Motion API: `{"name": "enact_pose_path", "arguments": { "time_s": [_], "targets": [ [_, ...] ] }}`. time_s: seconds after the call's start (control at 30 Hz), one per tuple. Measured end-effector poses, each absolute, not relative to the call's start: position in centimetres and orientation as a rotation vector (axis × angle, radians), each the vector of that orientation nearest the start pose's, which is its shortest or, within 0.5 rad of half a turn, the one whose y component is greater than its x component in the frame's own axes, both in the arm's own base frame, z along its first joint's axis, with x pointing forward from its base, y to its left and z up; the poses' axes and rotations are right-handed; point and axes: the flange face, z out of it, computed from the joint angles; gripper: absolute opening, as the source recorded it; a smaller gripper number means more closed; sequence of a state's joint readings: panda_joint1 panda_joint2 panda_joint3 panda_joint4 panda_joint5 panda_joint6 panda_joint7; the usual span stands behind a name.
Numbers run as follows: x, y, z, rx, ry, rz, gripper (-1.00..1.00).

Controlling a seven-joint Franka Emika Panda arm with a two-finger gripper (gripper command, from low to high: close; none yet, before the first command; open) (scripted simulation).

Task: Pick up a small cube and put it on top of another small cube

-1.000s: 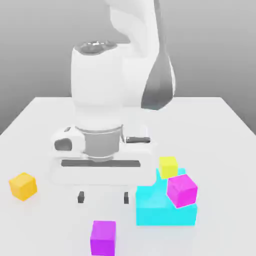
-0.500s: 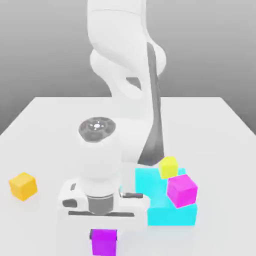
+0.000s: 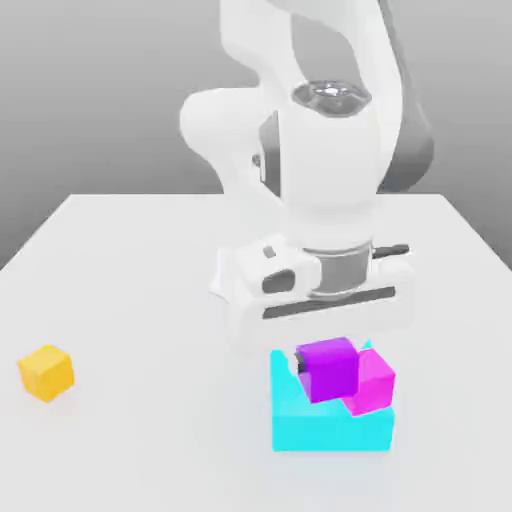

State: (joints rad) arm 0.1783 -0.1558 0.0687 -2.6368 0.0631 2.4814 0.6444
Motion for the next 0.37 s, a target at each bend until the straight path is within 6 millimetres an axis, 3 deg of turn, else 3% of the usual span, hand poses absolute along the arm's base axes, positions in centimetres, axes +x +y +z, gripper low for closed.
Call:
{"name": "enact_pose_path", "arguments": {
  "time_s": [0.1,0.23,0.27,0.37],
  "targets": [
    [38.4,13.1,31.3,-3.083,0.562,0.006,-1.0],
    [37.9,13.7,27.2,-3.095,0.533,0.001,-1.0],
    [37.8,13.7,26.2,-3.095,0.532,0.001,1.0],
    [37.8,13.7,26.2,-3.095,0.532,0.001,1.0]
  ]
}}
